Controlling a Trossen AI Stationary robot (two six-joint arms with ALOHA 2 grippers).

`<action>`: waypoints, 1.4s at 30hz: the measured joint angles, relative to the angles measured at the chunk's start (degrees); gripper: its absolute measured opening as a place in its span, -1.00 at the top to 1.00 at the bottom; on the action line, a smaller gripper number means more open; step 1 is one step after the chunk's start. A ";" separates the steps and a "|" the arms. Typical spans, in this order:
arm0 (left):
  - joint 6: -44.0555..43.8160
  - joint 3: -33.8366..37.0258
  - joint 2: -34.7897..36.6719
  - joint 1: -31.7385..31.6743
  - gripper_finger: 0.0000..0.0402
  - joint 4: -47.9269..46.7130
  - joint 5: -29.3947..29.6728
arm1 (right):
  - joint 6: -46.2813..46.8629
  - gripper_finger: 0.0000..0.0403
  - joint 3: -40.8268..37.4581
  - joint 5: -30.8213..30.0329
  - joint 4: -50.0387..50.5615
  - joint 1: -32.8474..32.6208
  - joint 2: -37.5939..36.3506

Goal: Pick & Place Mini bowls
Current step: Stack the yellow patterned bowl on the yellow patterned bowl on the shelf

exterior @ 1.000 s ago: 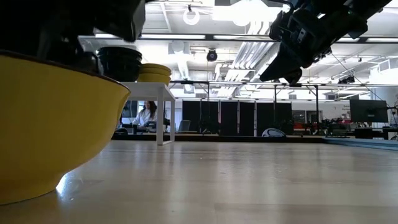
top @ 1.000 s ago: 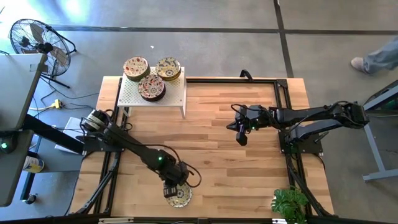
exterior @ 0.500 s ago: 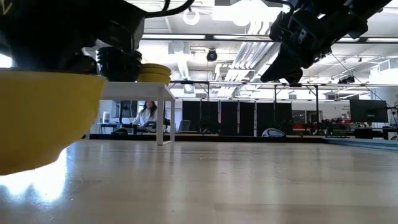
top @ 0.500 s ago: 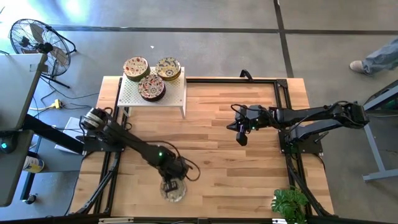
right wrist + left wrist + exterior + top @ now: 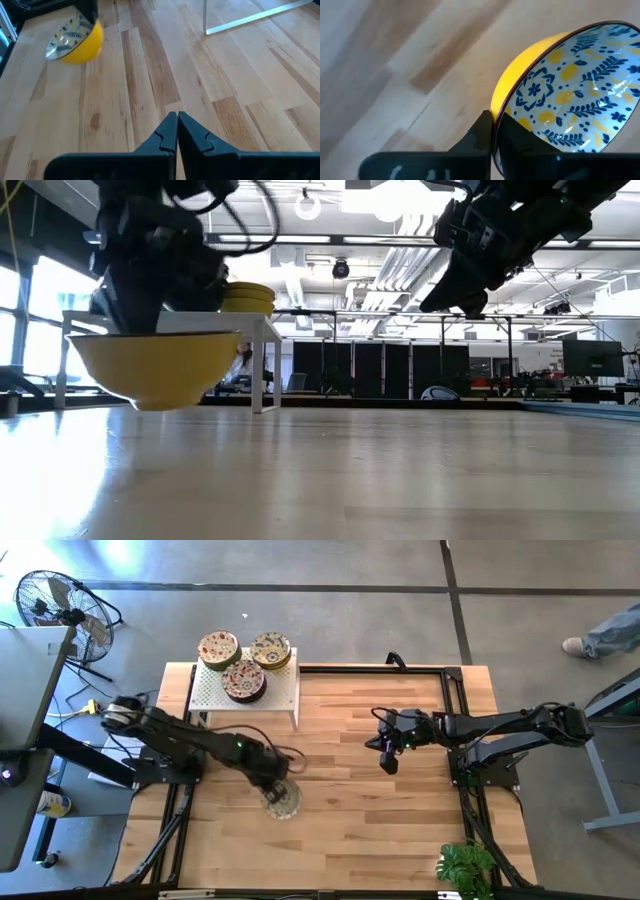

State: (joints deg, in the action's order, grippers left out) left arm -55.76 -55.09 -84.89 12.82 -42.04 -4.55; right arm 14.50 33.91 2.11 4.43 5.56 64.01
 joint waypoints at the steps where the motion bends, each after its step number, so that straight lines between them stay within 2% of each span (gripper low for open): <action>1: -2.15 1.43 1.07 -0.82 0.97 0.74 -0.02 | 0.00 0.99 0.00 -0.02 0.22 0.00 -0.02; 3: -7.56 3.63 2.62 -1.98 0.97 4.63 0.92 | 0.00 0.99 -0.02 0.00 0.76 0.00 -0.02; 7: -19.86 5.37 3.86 -4.01 0.97 6.68 4.40 | -0.14 1.00 -0.02 -0.02 0.80 0.01 -0.02; 9: -24.22 6.20 4.47 -4.53 0.97 5.78 5.92 | -0.46 0.99 -0.02 -0.26 0.78 0.00 -0.02; 11: -27.78 6.75 4.05 -5.04 0.97 8.74 6.63 | -0.57 0.99 -0.02 -0.44 0.72 0.00 -0.02; 17: -31.15 7.70 4.10 -5.05 0.96 8.82 8.90 | -1.05 1.00 -0.02 -0.57 0.43 0.00 -0.02; 21: -31.07 7.74 4.05 -5.63 0.79 6.65 8.50 | -1.33 0.99 -0.02 -0.61 0.43 0.02 -0.02; 27: -26.61 7.67 4.09 -7.06 0.42 6.07 5.82 | -1.51 0.99 -0.02 -0.61 0.43 0.02 -0.02; 32: -15.29 4.36 4.74 -7.75 0.20 1.86 4.96 | -1.39 1.00 -0.02 -0.61 0.43 0.02 -0.02; 37: -3.21 -1.42 4.86 -6.21 0.16 -3.81 5.33 | -0.54 0.99 -0.02 -0.59 0.43 0.02 -0.02; 42: 12.36 -6.16 4.86 -1.76 0.16 -3.92 5.74 | 0.17 1.00 -0.02 -0.61 0.45 0.00 -0.02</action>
State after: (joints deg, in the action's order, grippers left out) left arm -43.40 -61.25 -80.03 11.06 -45.96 1.19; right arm 14.67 33.89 1.50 4.89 5.56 63.99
